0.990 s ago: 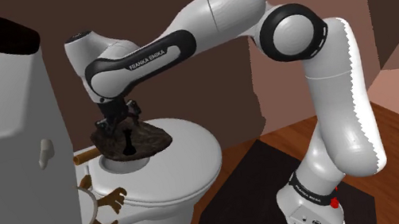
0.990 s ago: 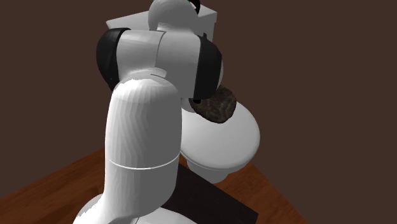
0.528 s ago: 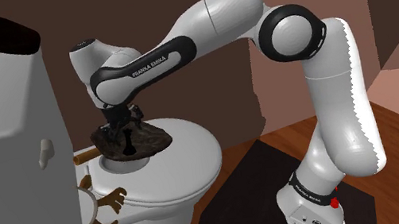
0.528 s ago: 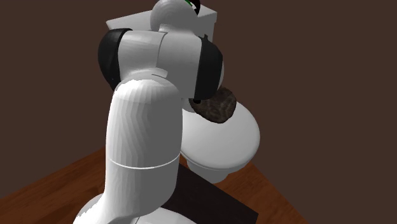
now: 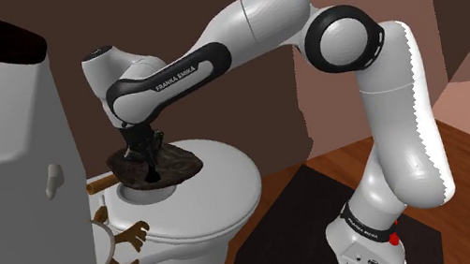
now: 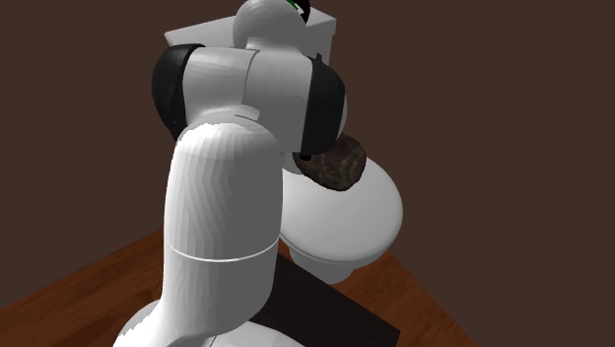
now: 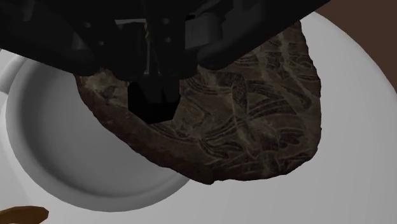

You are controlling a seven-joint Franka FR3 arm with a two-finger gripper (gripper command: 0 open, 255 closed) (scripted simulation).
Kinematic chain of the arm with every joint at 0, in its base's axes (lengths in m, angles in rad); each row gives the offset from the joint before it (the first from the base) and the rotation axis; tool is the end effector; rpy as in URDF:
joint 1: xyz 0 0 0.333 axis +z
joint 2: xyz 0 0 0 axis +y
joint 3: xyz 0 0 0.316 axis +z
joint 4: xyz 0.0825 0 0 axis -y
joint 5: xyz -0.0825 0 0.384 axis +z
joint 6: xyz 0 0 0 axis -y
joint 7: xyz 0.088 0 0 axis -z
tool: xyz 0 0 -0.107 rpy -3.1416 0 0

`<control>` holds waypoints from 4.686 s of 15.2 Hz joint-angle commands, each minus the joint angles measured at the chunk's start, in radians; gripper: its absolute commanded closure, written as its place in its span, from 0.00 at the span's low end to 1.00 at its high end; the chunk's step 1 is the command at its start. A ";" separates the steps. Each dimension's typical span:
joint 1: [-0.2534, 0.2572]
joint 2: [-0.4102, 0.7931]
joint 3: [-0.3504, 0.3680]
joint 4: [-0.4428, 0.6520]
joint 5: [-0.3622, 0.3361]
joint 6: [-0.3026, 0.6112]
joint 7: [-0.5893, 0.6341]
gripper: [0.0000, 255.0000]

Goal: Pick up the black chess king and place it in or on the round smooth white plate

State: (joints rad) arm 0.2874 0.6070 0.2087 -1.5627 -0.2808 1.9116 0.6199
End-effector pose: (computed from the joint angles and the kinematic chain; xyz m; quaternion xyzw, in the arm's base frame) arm 0.6079 0.2859 0.2785 0.9907 -0.0095 -0.0673 0.1181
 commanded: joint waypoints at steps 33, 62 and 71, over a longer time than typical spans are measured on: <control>-0.088 0.122 0.000 0.179 0.207 -0.120 0.095 1.00; -0.054 0.035 0.025 0.220 0.228 -0.246 0.147 1.00; -0.053 0.079 0.019 0.168 0.220 -0.151 0.146 1.00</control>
State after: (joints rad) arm 0.2352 0.6833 0.2284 -1.3860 -0.0601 1.7495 0.7663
